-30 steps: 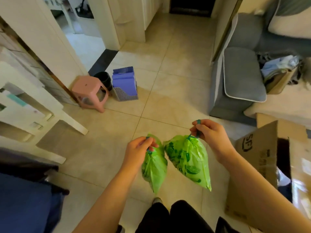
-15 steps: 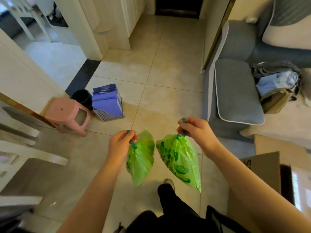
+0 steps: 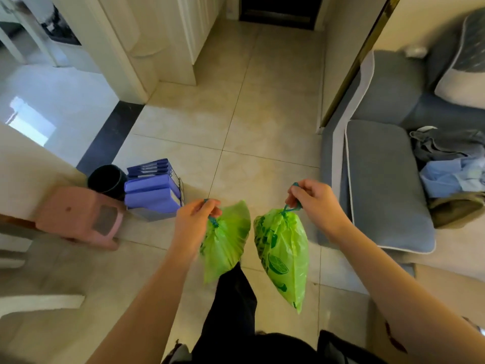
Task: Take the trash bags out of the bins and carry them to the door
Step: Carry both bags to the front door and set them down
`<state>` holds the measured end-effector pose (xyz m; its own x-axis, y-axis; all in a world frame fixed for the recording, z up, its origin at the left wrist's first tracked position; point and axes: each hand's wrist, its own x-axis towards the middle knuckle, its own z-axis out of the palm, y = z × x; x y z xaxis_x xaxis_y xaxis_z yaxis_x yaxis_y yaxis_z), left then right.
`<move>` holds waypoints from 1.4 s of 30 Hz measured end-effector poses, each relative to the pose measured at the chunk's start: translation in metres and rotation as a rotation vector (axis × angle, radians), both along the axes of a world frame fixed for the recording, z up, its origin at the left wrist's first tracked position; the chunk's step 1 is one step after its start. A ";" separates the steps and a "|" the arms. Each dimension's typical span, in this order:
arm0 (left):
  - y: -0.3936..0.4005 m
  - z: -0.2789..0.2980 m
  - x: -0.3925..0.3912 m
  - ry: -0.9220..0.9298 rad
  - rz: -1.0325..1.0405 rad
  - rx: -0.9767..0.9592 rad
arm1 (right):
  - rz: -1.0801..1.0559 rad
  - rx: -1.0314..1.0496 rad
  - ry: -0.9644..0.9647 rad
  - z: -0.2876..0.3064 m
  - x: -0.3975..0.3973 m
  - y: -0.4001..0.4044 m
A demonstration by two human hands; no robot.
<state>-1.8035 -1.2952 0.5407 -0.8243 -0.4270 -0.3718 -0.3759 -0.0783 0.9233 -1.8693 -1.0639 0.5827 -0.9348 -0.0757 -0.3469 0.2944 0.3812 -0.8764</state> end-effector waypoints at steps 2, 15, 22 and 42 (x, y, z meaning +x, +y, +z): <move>-0.008 0.001 -0.044 0.009 -0.054 0.037 | -0.054 -0.008 0.002 0.001 -0.038 -0.009; -0.043 0.015 -0.309 0.043 -0.266 -0.007 | -0.217 -0.080 0.043 0.005 -0.277 -0.051; -0.055 0.010 -0.463 0.086 -0.198 -0.054 | -0.186 -0.099 0.087 0.005 -0.432 -0.060; -0.084 0.036 -0.876 0.033 -0.279 -0.045 | -0.267 -0.205 0.034 0.009 -0.845 -0.114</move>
